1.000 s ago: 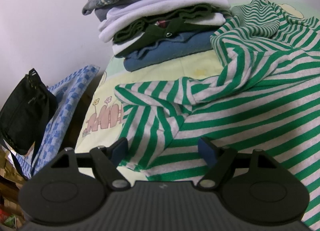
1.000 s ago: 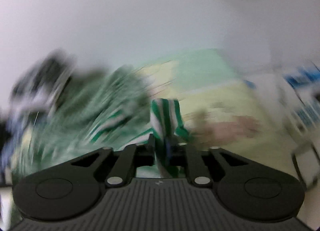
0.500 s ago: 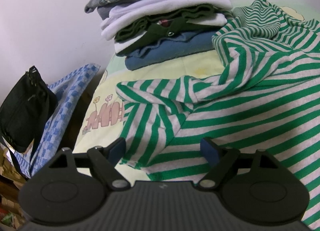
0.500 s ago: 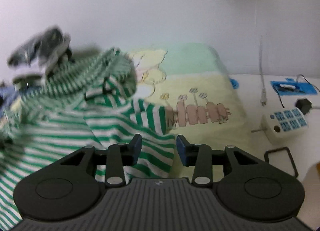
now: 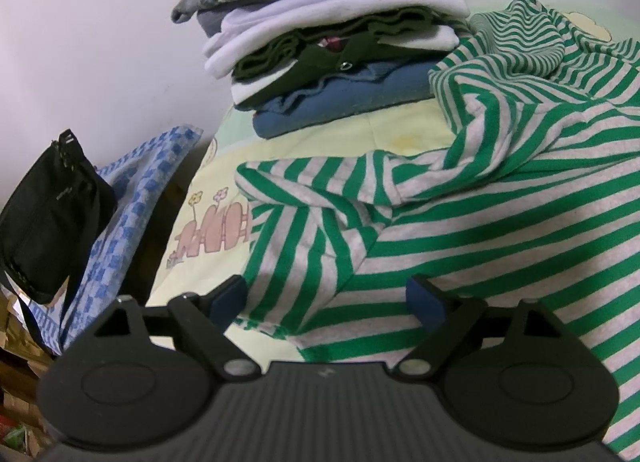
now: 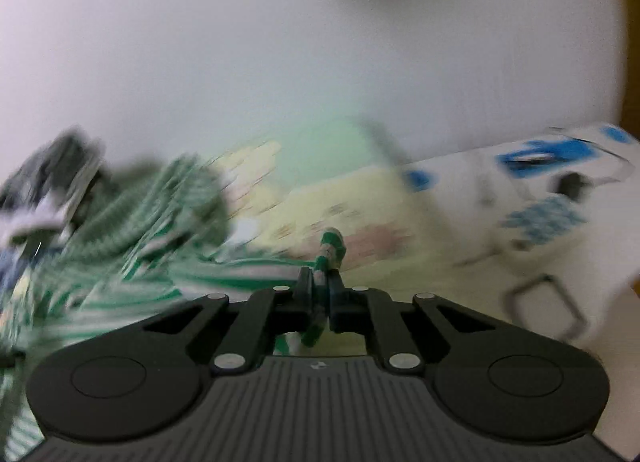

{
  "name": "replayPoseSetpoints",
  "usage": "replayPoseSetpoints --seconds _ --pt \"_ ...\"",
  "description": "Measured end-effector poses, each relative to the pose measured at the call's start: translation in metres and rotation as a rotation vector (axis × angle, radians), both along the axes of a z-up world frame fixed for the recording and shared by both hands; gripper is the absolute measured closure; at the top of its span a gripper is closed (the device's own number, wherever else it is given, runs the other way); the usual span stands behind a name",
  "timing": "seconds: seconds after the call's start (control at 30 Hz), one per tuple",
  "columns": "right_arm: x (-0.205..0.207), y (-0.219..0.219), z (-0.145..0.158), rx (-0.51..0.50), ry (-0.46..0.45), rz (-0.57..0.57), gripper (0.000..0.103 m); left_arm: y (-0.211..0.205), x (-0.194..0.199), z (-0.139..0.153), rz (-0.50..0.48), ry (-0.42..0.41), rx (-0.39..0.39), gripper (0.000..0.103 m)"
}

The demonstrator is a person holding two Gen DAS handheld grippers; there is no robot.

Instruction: Fold clothes

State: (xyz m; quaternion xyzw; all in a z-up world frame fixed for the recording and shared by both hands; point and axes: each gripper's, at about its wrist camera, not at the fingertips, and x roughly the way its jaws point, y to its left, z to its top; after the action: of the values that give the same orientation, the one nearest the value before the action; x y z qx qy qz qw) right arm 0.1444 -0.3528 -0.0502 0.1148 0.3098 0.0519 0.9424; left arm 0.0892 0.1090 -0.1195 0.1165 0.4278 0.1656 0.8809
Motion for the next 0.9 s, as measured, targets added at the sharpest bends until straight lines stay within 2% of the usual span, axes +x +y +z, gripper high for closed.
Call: replayPoseSetpoints --seconds 0.1,0.17,0.23,0.37,0.4,0.57,0.6,0.7,0.8,0.87,0.9 --pt "-0.014 -0.031 -0.01 -0.012 0.056 -0.159 0.098 0.0 0.0 0.0 -0.004 -0.004 0.001 0.014" --pt "-0.011 -0.042 -0.028 -0.002 0.162 -0.175 0.097 0.0 0.0 0.0 -0.01 -0.003 0.004 0.014" --pt "-0.014 -0.044 -0.035 -0.007 0.197 -0.212 0.09 0.0 0.0 0.0 -0.017 -0.001 0.007 0.014" --pt "-0.018 -0.014 -0.018 -0.101 0.078 -0.177 0.081 0.0 0.0 0.0 -0.028 0.0 0.012 0.014" --pt "-0.014 -0.002 -0.013 -0.129 0.05 -0.14 0.074 0.0 0.0 -0.001 -0.029 0.0 0.013 0.014" --pt "0.005 0.069 0.0 -0.268 -0.062 0.085 0.07 -0.001 0.001 -0.001 -0.026 0.003 0.019 0.014" --pt "0.01 0.084 -0.002 -0.28 -0.041 0.156 0.065 -0.001 0.001 0.0 -0.026 0.004 0.02 0.014" --pt "0.026 0.125 -0.016 -0.255 0.061 0.38 0.071 -0.001 0.001 0.002 -0.026 0.01 0.0 0.019" --pt "0.042 0.161 -0.029 -0.248 0.11 0.531 0.072 -0.002 0.0 0.006 -0.041 0.004 -0.009 0.018" --pt "0.059 0.175 -0.036 -0.207 0.17 0.562 0.075 -0.005 0.0 0.006 -0.05 0.007 0.005 0.017" --pt "0.071 0.179 -0.04 -0.183 0.195 0.541 0.076 -0.006 0.002 0.005 -0.052 0.013 0.015 0.017"
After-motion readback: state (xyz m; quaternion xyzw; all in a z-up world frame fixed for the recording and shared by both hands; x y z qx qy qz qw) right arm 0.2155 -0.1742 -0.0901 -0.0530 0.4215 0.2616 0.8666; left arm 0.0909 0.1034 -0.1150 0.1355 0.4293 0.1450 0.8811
